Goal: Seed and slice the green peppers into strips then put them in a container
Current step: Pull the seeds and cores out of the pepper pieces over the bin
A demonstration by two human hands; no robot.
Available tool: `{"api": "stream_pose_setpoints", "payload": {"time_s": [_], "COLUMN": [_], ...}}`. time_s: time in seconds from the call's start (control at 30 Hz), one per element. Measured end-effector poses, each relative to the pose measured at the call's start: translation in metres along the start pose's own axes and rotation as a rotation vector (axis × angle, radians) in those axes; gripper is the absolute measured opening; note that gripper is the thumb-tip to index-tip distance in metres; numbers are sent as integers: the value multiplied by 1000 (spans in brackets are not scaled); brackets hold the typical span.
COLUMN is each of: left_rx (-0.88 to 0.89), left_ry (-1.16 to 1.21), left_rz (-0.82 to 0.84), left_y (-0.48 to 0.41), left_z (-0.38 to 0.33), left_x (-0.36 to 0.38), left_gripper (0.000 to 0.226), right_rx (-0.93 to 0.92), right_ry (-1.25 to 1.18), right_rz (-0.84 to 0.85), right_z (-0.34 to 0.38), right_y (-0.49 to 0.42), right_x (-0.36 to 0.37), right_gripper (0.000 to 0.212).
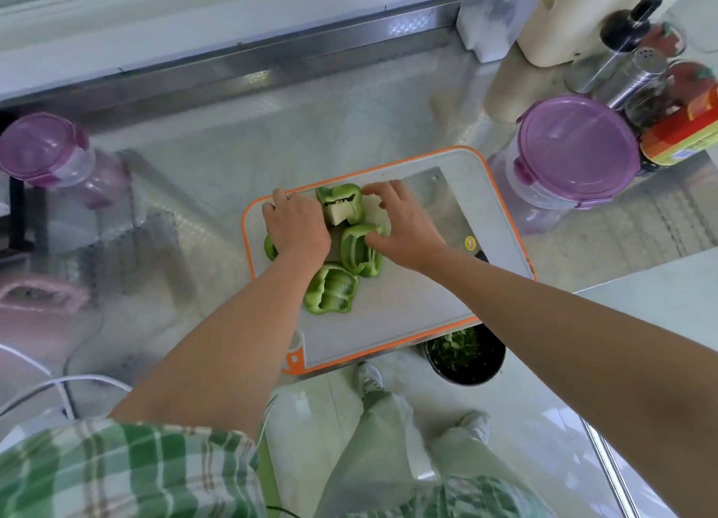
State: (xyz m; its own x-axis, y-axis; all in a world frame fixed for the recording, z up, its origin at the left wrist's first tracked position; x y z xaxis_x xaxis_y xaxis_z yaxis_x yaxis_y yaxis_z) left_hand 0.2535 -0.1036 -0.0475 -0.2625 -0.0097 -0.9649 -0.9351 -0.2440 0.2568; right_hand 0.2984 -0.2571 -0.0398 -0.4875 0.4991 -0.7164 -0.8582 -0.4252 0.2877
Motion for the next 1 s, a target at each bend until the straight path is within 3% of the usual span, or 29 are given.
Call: {"api": "stream_pose_setpoints", "payload": {"time_s": [0.13, 0.4, 0.53, 0.73, 0.87, 1.0], "left_rx": [-8, 171, 252, 303, 244, 228], "left_ry": [214, 560, 596, 495, 614, 733], "left_rz": [-32, -244, -82, -109, -277, -428], "left_y": [3, 4, -9, -16, -8, 0], "left_z": [19, 14, 1, 1, 6, -4], "left_x": [1, -17, -10, -7, -26, -56], "left_gripper": [26, 52, 64, 51, 43, 33], "right_rx": [-76, 14, 42, 139, 117, 181], "right_ry": [191, 136, 55, 177, -107, -532], "right_rz": [103, 174, 143, 114, -13, 27], "right_z": [14, -21, -20, -6, 4, 10], "right_y": [-5, -2, -9, -22, -18, -8], "right_x": [15, -6, -8, 6, -9, -27], "right_gripper": [65, 58, 50, 56, 56, 58]}}
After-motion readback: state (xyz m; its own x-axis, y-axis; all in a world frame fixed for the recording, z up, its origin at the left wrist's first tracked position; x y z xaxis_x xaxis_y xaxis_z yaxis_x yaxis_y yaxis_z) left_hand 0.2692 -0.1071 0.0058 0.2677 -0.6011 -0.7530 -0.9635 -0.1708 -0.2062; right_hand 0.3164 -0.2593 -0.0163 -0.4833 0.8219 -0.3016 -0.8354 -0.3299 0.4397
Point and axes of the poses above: each hand's wrist, its own y-axis away from the middle knuckle, its own x-axis out of the palm, z = x × y, the point moved 6 cm from there along -y, towards the middle knuckle, and after that the axes turned 15 degrees about x, right-handed, at the moved point
